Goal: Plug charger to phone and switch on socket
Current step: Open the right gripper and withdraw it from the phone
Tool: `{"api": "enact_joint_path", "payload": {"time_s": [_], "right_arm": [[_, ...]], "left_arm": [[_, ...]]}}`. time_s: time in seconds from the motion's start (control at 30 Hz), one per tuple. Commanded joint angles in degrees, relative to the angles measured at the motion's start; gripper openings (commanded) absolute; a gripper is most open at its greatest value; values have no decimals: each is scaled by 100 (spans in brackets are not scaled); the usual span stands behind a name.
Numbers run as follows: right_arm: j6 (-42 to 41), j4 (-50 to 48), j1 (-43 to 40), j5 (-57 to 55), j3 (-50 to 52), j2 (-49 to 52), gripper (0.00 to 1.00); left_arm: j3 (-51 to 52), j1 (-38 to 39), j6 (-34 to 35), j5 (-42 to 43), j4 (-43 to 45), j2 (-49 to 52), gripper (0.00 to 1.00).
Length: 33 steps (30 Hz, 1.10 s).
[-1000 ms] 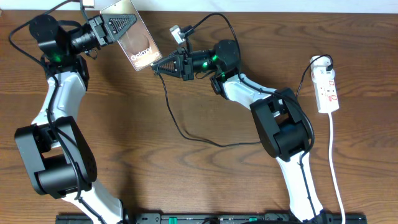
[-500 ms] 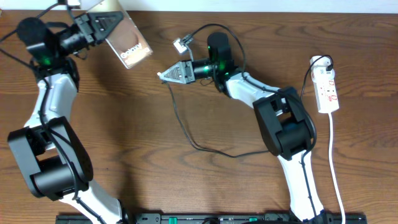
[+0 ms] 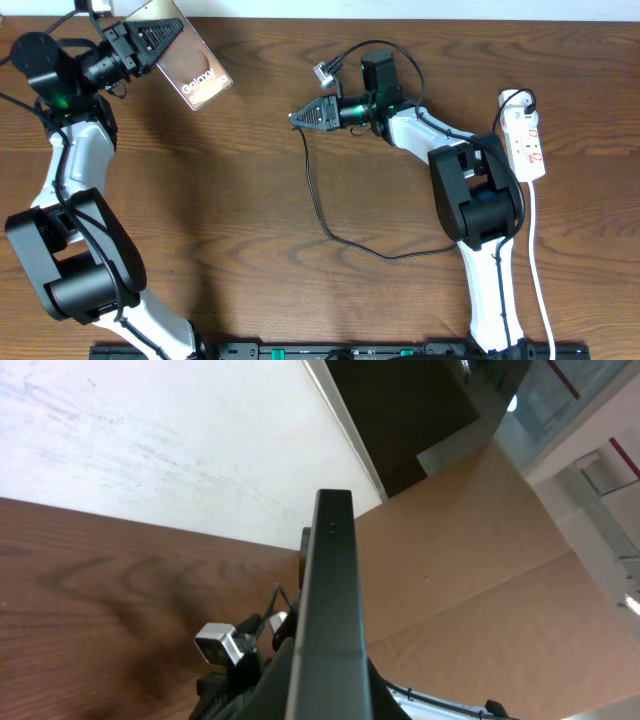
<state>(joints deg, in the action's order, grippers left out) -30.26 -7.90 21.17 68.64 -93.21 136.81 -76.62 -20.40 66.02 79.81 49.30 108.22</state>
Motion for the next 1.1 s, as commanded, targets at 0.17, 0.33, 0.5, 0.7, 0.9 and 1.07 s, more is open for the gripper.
{"api": "enact_joint_path", "payload": {"time_s": [0.17, 0.33, 0.5, 0.7, 0.9, 1.07], "right_arm": [[1261, 997, 66, -570, -625, -85, 2], [2315, 3174, 234, -1886, -1556, -149, 1], [2518, 5292, 485, -4159, -2671, -151, 1], [1543, 6957, 708, -6996, -3152, -151, 1], [1353, 7261, 750, -7423, -3119, -149, 27], [1287, 7243, 763, -7407, -3095, -149, 99]], "left_arm": [[-48, 7, -105, 68, 48, -85, 8], [-48, 7, -149, 70, 48, -83, 8], [-48, 7, -146, 70, 48, -81, 7], [-48, 7, -146, 72, 44, -81, 8], [-48, 7, -168, 72, -68, -81, 8], [-48, 7, -166, 76, -83, -81, 7]]}}
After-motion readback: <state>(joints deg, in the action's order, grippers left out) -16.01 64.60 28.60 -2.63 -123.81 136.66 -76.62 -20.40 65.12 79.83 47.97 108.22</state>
